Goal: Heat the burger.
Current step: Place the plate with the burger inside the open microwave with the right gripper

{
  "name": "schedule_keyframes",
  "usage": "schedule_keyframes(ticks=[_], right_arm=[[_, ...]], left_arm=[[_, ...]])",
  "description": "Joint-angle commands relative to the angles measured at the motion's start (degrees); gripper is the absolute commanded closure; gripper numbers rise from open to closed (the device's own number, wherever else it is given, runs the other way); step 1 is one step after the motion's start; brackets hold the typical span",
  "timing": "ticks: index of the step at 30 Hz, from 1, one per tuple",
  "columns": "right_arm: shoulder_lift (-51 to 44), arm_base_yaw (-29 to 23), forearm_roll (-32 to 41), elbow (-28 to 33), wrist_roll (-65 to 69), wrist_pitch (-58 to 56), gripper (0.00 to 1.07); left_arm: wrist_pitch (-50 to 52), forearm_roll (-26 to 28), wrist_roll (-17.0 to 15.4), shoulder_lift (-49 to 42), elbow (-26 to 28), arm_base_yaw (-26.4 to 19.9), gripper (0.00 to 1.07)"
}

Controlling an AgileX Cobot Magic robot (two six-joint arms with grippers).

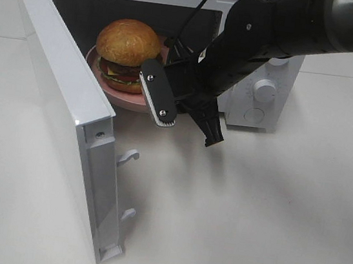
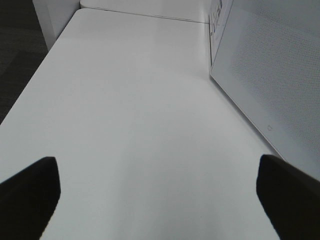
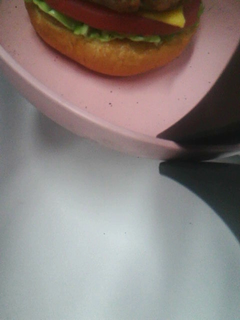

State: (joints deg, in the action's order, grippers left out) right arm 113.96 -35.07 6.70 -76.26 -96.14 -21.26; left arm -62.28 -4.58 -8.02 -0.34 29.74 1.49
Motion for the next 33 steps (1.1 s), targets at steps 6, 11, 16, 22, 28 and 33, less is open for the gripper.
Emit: schedule_keyframes(ticks=[6, 11, 16, 22, 28, 33], right_arm=[[3.61, 0.29, -1.49, -6.93, 4.98, -0.46, 1.03], [6.07, 0.29, -1.60, -10.83, 7.91, -1.83, 1.03], [8.25, 0.29, -4.70, -15.13, 11.29, -3.38, 1.03], [10.94, 0.29, -7.39, -19.94, 15.30, -5.33, 1.03], [12.95, 0.29, -7.62, -22.98, 15.93, -5.79, 1.02], [15.76, 0.69, -7.62, -26.93, 15.99, -6.19, 1.02]], left_arm=[[0.74, 0.17, -0.06, -0.63, -0.11, -0.23, 0.07], [0.74, 0.17, -0.06, -0.63, -0.11, -0.23, 0.07], [0.74, 0.17, -0.06, -0.63, -0.11, -0.23, 0.07], [0.74, 0.17, -0.06, -0.63, -0.11, -0.23, 0.07], [0.74, 0.17, -0.06, -0.63, -0.11, -0.23, 0.07], [0.74, 0.17, -0.06, -0.63, -0.11, -0.23, 0.07]])
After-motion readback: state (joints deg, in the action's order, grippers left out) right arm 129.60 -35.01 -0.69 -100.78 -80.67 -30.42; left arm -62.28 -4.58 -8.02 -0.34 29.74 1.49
